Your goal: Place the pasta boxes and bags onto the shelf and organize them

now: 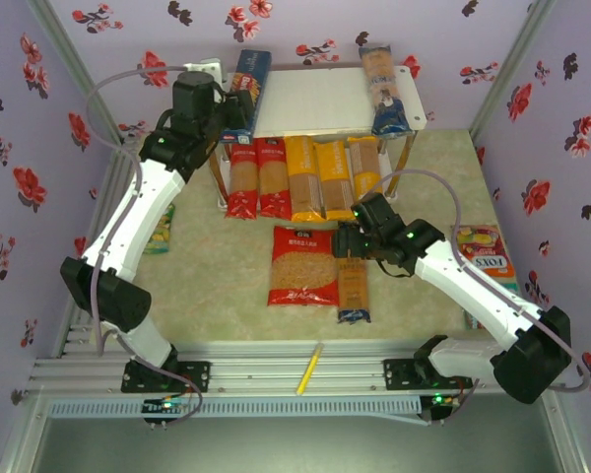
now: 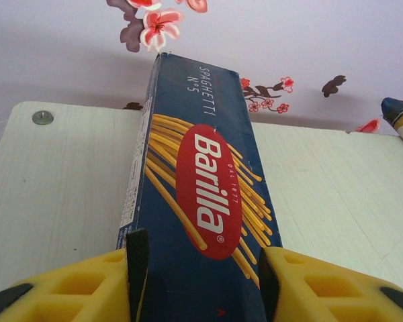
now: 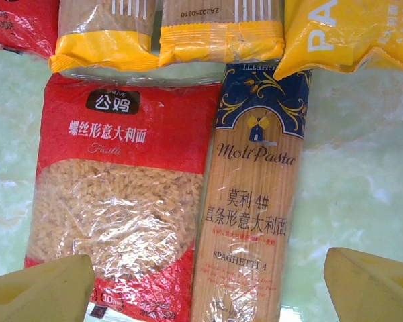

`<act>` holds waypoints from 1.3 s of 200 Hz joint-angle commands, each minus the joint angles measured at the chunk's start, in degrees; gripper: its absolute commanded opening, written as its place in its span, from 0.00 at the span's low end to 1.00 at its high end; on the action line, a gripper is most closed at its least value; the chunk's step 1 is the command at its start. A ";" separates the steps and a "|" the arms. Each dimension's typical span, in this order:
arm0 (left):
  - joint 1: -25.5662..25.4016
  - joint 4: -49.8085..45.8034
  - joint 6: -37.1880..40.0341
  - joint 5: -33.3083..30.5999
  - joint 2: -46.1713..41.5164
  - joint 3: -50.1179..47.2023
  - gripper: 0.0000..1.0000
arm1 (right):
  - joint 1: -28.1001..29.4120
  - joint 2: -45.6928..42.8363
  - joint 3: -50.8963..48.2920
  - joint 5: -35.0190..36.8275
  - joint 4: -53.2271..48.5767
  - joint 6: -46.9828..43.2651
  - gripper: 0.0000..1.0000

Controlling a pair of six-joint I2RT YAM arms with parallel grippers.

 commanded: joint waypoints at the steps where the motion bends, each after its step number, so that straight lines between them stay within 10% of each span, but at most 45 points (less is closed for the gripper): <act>1: -0.76 1.65 -1.69 1.42 -1.58 -0.80 0.48 | -0.25 0.02 -0.39 0.48 -1.00 0.75 0.89; 157: -1.97 4.16 -3.77 3.11 -2.42 -3.35 0.48 | -0.21 -2.41 -1.61 0.97 -1.57 0.97 0.89; 260: -1.22 -4.28 13.83 -9.87 -16.79 -3.88 0.54 | -0.57 -3.28 -2.28 2.59 -5.09 2.67 0.90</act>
